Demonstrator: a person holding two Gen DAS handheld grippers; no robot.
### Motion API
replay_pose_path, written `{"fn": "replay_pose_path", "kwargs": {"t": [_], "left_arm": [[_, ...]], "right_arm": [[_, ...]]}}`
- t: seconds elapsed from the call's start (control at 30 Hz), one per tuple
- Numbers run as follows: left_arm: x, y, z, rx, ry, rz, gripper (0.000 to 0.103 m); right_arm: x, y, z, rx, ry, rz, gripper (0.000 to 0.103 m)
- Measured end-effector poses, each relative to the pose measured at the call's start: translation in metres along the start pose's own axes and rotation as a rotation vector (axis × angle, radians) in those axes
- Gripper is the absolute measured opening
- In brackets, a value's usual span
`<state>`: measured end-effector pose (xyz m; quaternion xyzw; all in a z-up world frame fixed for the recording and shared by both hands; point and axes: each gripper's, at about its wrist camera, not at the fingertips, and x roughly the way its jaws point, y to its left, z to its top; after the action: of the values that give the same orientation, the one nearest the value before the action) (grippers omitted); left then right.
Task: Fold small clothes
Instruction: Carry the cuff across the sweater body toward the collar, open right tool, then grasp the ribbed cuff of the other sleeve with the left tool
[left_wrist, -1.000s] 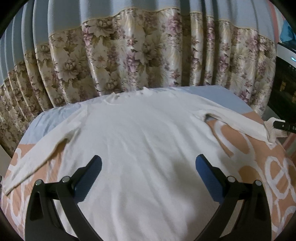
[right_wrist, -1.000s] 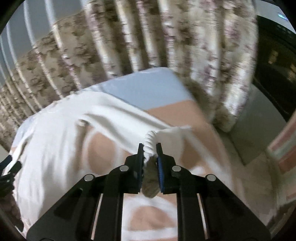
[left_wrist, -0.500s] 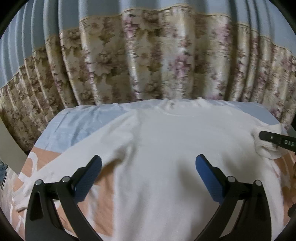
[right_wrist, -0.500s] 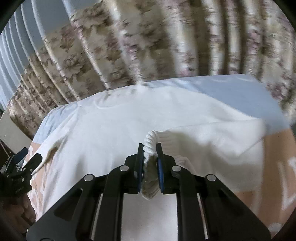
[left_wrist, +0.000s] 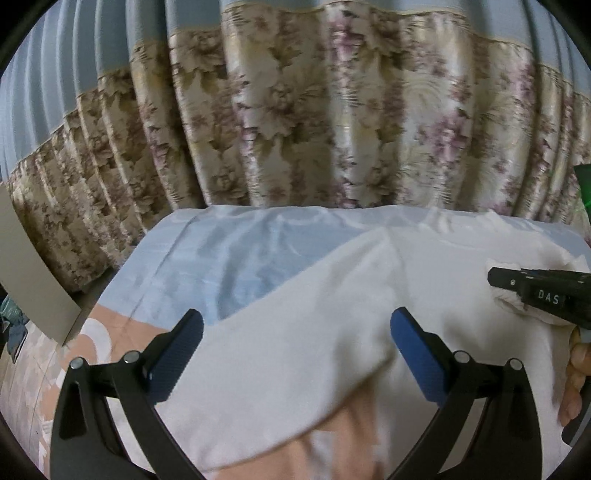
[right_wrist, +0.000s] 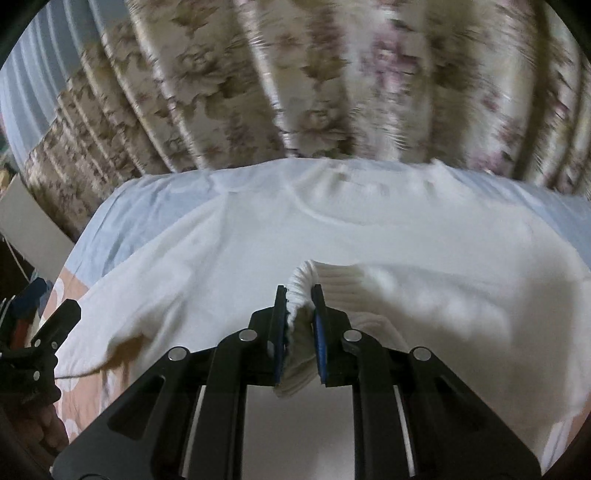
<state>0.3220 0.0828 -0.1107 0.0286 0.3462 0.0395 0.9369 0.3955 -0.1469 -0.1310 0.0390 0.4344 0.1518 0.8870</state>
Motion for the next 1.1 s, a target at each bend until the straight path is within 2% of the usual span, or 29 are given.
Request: {"fn": "replay_pose_path", "kwargs": {"t": [0.27, 0.57, 0.63, 0.67, 0.7, 0.77, 0.9, 1.1], "left_arm": [[0.010, 0.031, -0.010, -0.022, 0.009, 0.025, 0.101], [0.012, 0.044, -0.018, -0.035, 0.014, 0.041, 0.101], [0.011, 0.046, -0.017, -0.038, 0.010, 0.042, 0.101], [0.011, 0.047, -0.017, -0.038, 0.010, 0.043, 0.101], [0.011, 0.048, -0.017, -0.040, 0.010, 0.043, 0.101], [0.008, 0.052, -0.017, -0.048, 0.008, 0.047, 0.101], [0.001, 0.060, -0.018, -0.060, 0.007, 0.058, 0.101], [-0.021, 0.081, -0.032, -0.091, 0.006, 0.074, 0.101]], "right_arm": [[0.033, 0.061, 0.018, -0.110, 0.022, 0.018, 0.014], [0.054, 0.089, 0.025, -0.155, 0.045, 0.006, 0.017], [0.057, 0.090, 0.024, -0.157, 0.062, 0.017, 0.023], [0.057, 0.092, 0.023, -0.164, 0.073, 0.025, 0.029], [0.056, 0.095, 0.022, -0.171, 0.073, 0.034, 0.041], [0.048, 0.099, 0.021, -0.175, 0.054, 0.055, 0.049], [0.031, 0.101, 0.017, -0.169, 0.022, 0.077, 0.052], [0.008, 0.098, 0.003, -0.159, 0.018, 0.058, 0.052]]}}
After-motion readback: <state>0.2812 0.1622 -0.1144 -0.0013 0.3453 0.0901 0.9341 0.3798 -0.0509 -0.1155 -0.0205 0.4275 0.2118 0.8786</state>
